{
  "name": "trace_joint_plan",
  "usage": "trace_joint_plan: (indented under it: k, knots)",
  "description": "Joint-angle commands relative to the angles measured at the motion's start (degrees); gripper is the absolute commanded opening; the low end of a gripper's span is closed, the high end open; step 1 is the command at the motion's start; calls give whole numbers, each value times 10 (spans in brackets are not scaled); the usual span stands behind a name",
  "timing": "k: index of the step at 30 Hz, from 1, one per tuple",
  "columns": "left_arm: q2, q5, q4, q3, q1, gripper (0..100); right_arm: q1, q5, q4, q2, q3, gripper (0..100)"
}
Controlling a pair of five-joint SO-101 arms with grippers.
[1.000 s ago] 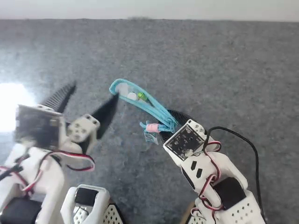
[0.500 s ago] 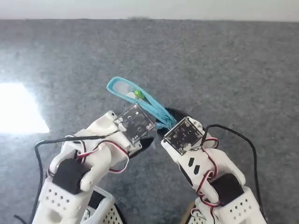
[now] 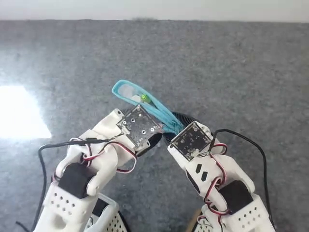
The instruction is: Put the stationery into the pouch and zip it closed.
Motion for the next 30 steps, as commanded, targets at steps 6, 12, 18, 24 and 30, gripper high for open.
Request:
trace_joint_plan:
  k: [6, 12, 18, 24, 30]
  knots:
    - [-3, 6, -18, -9, 56, 261, 12, -22, 9, 0, -15, 8]
    - [-3, 6, -24, -13, 60, 148, 12, -25, 10, 0, -15, 8]
    - [-4, 10, -27, -14, 60, 101, 12, -25, 5, 0, 0, 8]
    - [-4, 10, -30, -14, 60, 99, 12, -25, 5, 0, 1, 8]
    - [-4, 21, -4, -79, 60, 54, 12, -29, 3, 0, 2, 9]
